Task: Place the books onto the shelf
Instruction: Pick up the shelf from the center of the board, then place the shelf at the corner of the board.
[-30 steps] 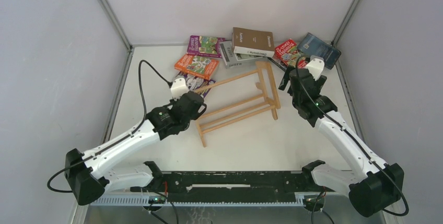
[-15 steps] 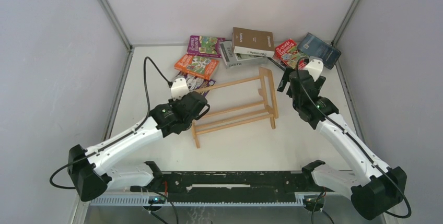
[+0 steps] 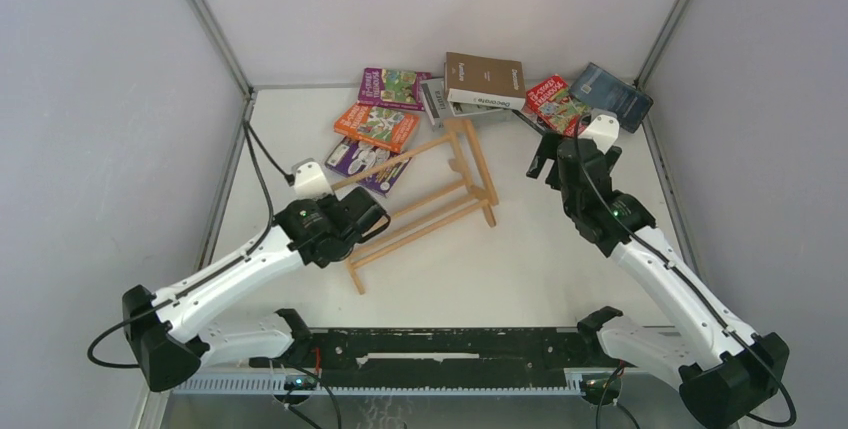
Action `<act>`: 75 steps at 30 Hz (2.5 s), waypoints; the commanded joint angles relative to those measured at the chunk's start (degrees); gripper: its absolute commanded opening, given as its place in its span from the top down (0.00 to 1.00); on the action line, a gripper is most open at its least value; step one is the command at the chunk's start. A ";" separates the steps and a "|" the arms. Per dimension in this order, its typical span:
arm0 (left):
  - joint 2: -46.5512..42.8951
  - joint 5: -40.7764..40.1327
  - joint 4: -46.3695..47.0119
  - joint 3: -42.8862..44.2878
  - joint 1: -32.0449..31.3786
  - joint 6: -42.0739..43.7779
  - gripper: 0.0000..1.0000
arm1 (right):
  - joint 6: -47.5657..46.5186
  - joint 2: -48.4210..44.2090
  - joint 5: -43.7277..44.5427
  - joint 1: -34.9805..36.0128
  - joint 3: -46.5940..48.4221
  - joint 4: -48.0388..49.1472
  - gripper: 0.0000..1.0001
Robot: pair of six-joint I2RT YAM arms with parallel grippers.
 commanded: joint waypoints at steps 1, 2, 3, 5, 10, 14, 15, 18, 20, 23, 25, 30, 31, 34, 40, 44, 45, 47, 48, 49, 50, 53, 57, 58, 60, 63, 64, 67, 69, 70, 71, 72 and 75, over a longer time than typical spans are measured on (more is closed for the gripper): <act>-4.26 -8.75 -5.94 5.51 0.86 -16.19 1.00 | -0.79 -1.15 0.07 1.93 1.29 1.04 0.01; -5.10 -9.19 -6.19 5.45 0.88 -18.47 1.00 | -0.88 -1.18 0.19 2.40 1.51 0.94 0.01; -5.92 -9.64 -6.33 5.44 0.94 -20.42 1.00 | -0.98 -1.26 0.41 3.01 1.77 0.85 0.01; -7.59 -10.88 -6.68 5.63 0.98 -23.68 1.00 | -1.36 -1.40 1.00 4.17 2.09 0.75 0.01; -8.82 -13.66 -9.32 8.44 0.98 -29.72 1.00 | -2.43 -1.53 2.06 5.95 2.88 0.14 0.01; -8.47 -14.17 -9.27 10.44 0.93 -30.49 1.00 | -3.22 -1.78 2.50 6.69 3.15 -0.04 0.01; -8.51 -14.23 -9.09 10.79 0.98 -30.56 1.00 | -3.46 -1.87 2.56 6.76 3.14 -0.05 0.01; -8.80 -14.28 -8.61 11.58 1.00 -30.59 1.00 | -3.87 -2.06 2.60 7.02 3.26 0.00 0.01; -9.05 -14.80 -9.17 12.05 0.94 -31.58 1.00 | -3.94 -1.99 2.32 7.08 3.39 0.04 0.01; -9.23 -17.10 -13.64 13.19 1.09 -36.68 1.00 | -4.01 -1.70 1.59 7.50 3.62 0.41 0.01; -9.55 -17.97 -14.75 13.87 2.51 -38.42 1.00 | -4.09 -1.19 1.46 8.10 3.86 0.85 0.01; -10.30 -17.56 -13.47 14.15 9.00 -39.57 1.00 | -3.65 1.51 1.70 9.44 4.99 1.81 0.01; -10.35 -17.36 -12.57 14.07 10.27 -39.13 1.00 | -3.45 2.13 1.66 9.78 5.20 2.05 0.01; -10.30 -17.32 -10.04 14.22 14.13 -36.44 1.00 | -2.57 4.31 0.83 10.44 5.87 2.88 0.01; -10.82 -14.32 0.88 11.39 23.10 -25.93 1.00 | 1.51 10.91 -5.09 11.46 7.89 5.23 0.01; -10.85 -12.23 5.99 9.19 27.39 -21.10 1.00 | 4.10 16.59 -9.08 12.38 9.87 7.97 0.01; -10.73 -11.96 6.87 8.70 28.30 -19.80 1.00 | 4.64 18.69 -10.34 12.47 10.55 8.59 0.01; -10.54 -11.17 8.55 7.83 29.99 -18.27 1.00 | 5.86 21.99 -12.23 12.68 12.45 9.73 0.01; -10.45 -10.64 9.54 7.41 31.20 -17.39 1.00 | 6.27 23.48 -13.11 12.75 13.31 10.46 0.01; -10.21 -9.86 10.89 7.05 32.09 -16.56 1.00 | 6.91 25.07 -14.06 12.83 14.03 11.68 0.01; -9.96 -9.34 11.87 6.75 32.88 -15.78 1.00 | 7.30 26.66 -14.93 12.85 14.98 12.54 0.01; -8.66 -8.63 12.47 6.75 34.71 -14.68 1.00 | 8.44 31.58 -17.23 12.72 18.64 14.18 0.01; -6.85 -7.95 14.04 6.67 36.86 -13.31 1.00 | 10.84 38.39 -21.70 11.74 22.97 16.81 0.01; -6.35 -7.92 14.21 6.74 37.39 -13.19 1.00 | 11.59 40.00 -22.89 11.36 24.56 17.48 0.01; -5.45 -7.61 14.76 6.84 38.44 -12.94 1.00 | 12.93 43.25 -25.10 10.68 27.09 18.37 0.01; -3.82 -7.55 15.82 7.31 40.00 -12.12 1.00 | 15.20 48.27 -28.15 9.79 31.43 19.29 0.01; -3.23 -7.68 15.79 7.63 40.47 -11.90 1.00 | 15.92 49.82 -29.08 9.58 32.83 19.69 0.01; -1.53 -8.15 16.30 8.43 41.72 -10.84 1.00 | 17.77 54.94 -31.15 8.95 37.62 20.04 0.01; -0.40 -8.19 16.68 8.85 42.53 -10.39 1.00 | 18.68 58.69 -33.21 8.73 41.18 19.64 0.01; 0.18 -8.22 16.86 9.11 42.88 -10.22 1.00 | 19.04 60.25 -33.59 8.61 42.78 19.42 0.01; 0.75 -8.33 16.90 9.35 43.17 -10.07 1.00 | 19.38 61.59 -33.87 8.44 44.36 19.25 0.01; 1.51 -8.49 16.87 9.65 43.33 -9.95 1.00 | 19.80 63.04 -34.39 8.27 46.23 19.19 0.01; 3.13 -8.45 17.11 10.54 44.23 -9.82 1.00 | 21.29 66.65 -35.36 7.66 49.52 19.16 0.01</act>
